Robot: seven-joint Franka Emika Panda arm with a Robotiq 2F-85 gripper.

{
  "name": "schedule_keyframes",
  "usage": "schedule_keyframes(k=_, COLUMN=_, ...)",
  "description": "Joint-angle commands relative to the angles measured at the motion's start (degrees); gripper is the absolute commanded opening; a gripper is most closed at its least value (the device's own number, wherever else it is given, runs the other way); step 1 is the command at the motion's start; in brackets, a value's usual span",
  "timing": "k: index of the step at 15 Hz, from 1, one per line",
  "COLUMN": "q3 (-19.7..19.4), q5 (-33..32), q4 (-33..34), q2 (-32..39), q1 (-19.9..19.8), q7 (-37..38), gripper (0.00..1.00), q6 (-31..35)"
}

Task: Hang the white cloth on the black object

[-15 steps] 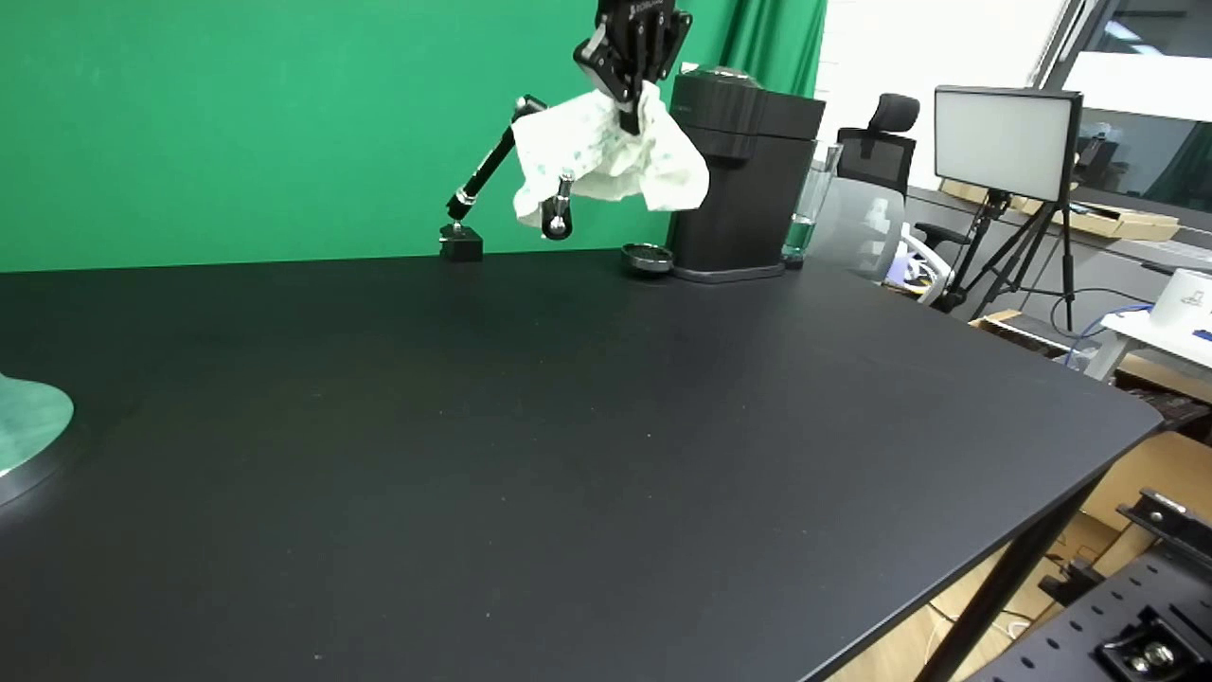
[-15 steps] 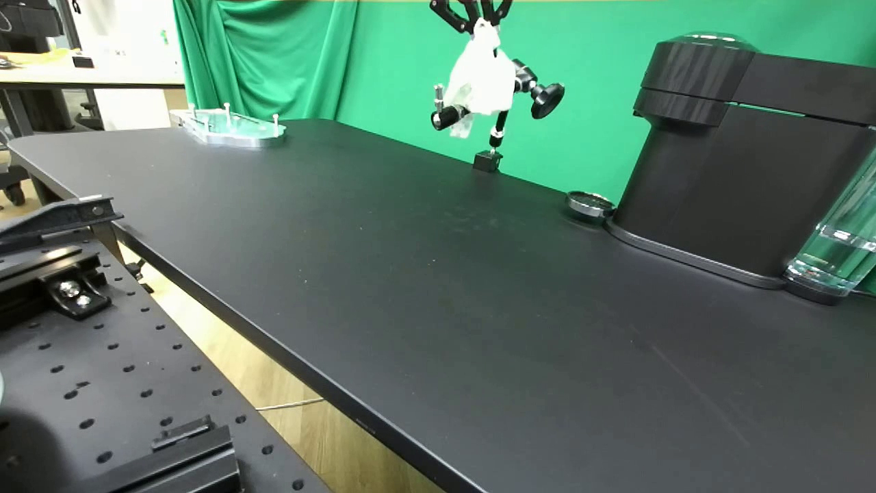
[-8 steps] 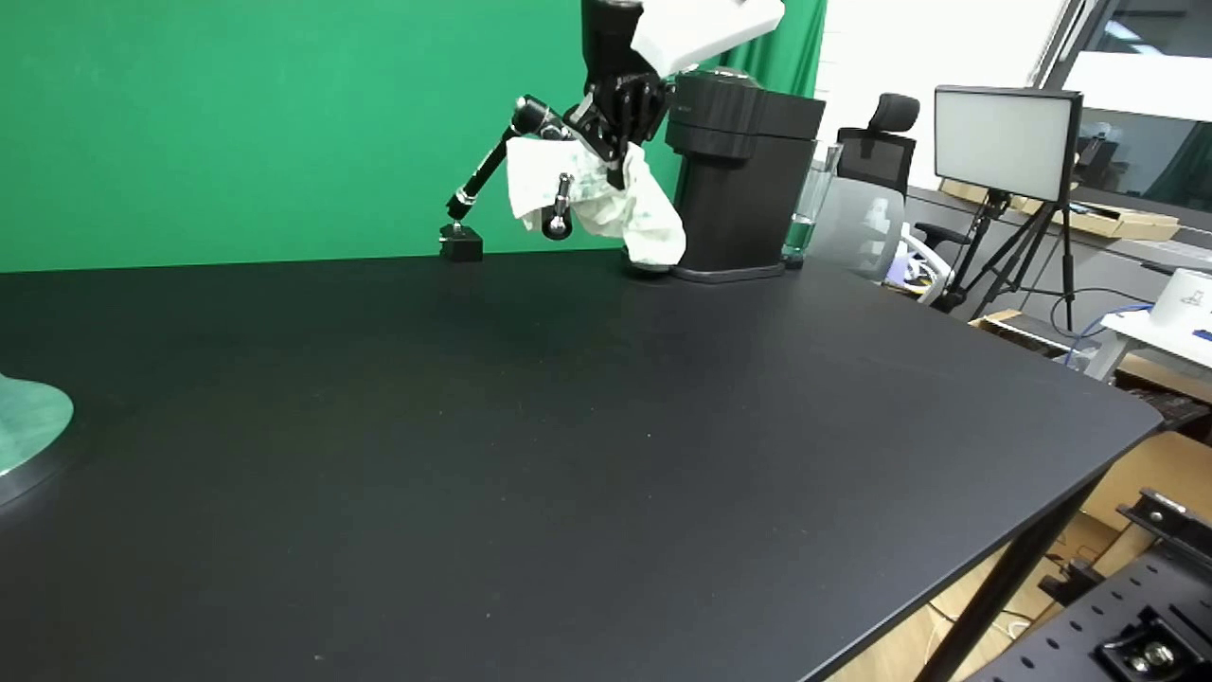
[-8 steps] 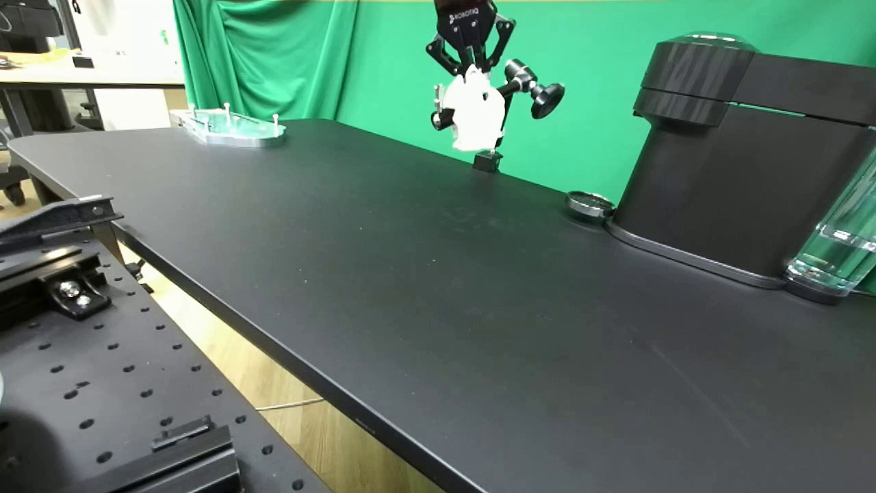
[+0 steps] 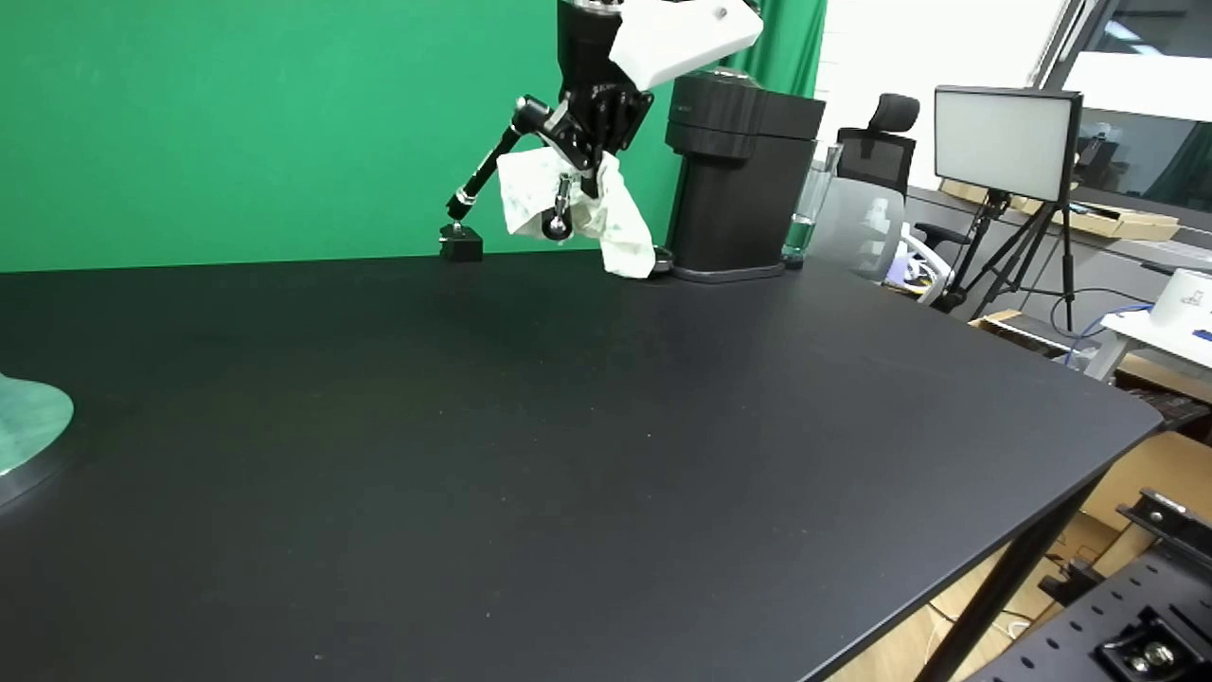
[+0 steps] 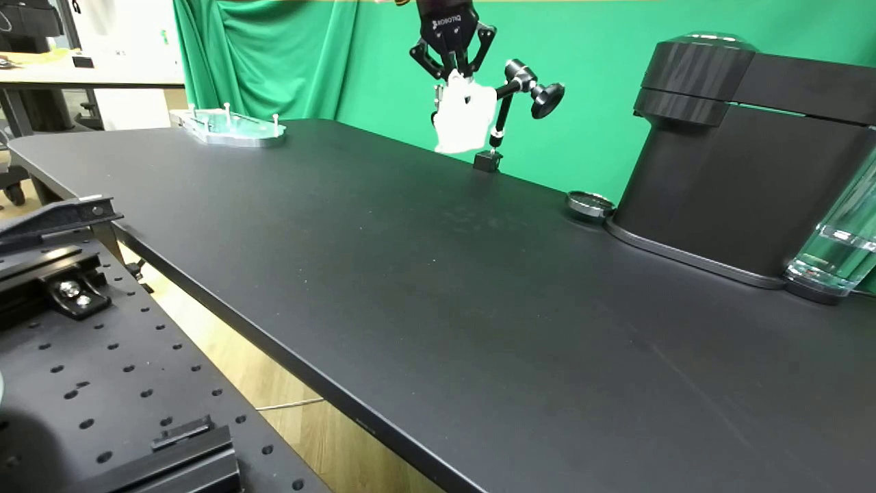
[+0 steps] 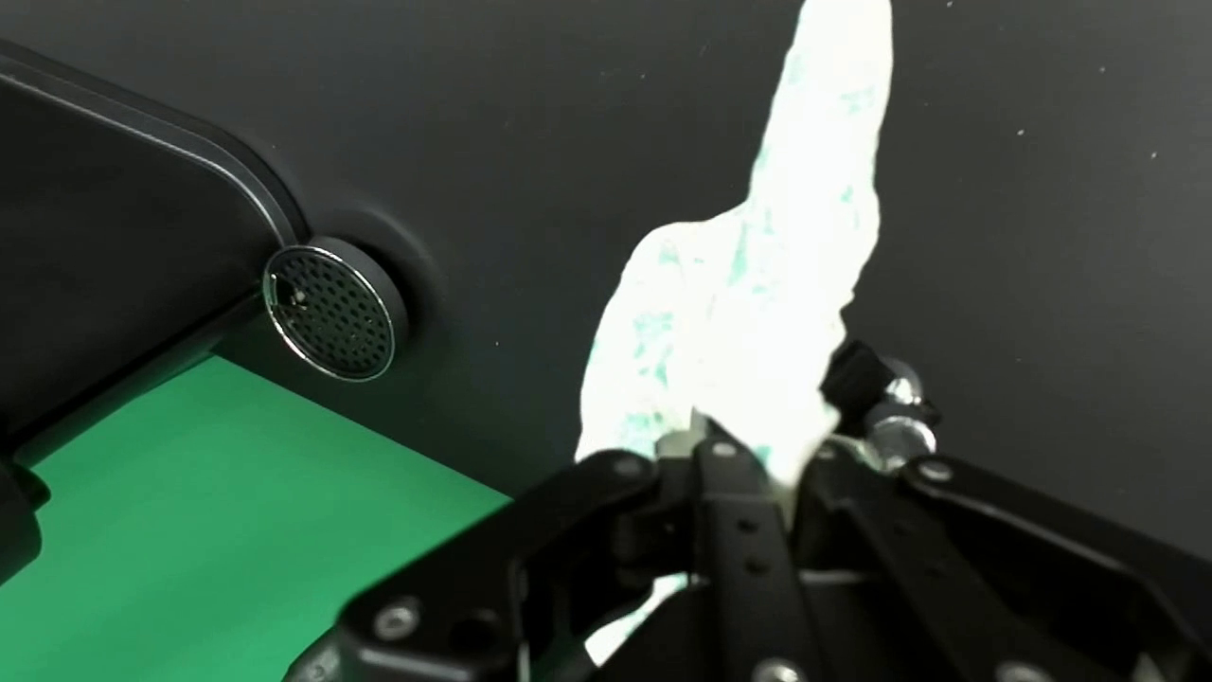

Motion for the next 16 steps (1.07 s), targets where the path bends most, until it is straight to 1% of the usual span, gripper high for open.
schedule_keyframes(k=1, q3=-0.2, q5=0.1, q4=-3.1, q2=-2.3, q1=-0.1, q7=1.6, gripper=0.01, q6=1.7)
schedule_keyframes(k=5, q3=-0.1, q5=1.5, q4=-5.7, q2=-2.6, q1=-0.5, q7=0.8, gripper=0.01, q6=3.3)
schedule_keyframes(k=6, q3=0.4, q5=3.1, q4=-6.3, q2=-2.5, q1=-1.0, q7=-1.0, gripper=0.30, q6=3.2)
schedule_keyframes(k=7, q3=0.3, q5=3.7, q4=-6.8, q2=-2.5, q1=-1.1, q7=-0.9, gripper=0.31, q6=3.8)
schedule_keyframes(k=8, q3=0.2, q5=4.3, q4=-7.3, q2=-2.6, q1=-1.1, q7=-1.1, gripper=0.37, q6=4.1)
schedule_keyframes(k=10, q3=0.1, q5=5.0, q4=-8.3, q2=-3.0, q1=-1.3, q7=-1.1, gripper=0.50, q6=4.5)
schedule_keyframes(k=11, q3=0.0, q5=5.2, q4=-8.8, q2=-3.3, q1=-1.3, q7=-1.1, gripper=0.58, q6=4.7)
schedule_keyframes(k=15, q3=-0.4, q5=4.3, q4=-10.4, q2=-4.8, q1=-1.1, q7=-0.5, gripper=0.84, q6=4.8)
schedule_keyframes(k=16, q3=-0.5, q5=3.8, q4=-11.0, q2=-5.5, q1=-0.9, q7=-0.3, gripper=0.92, q6=4.3)
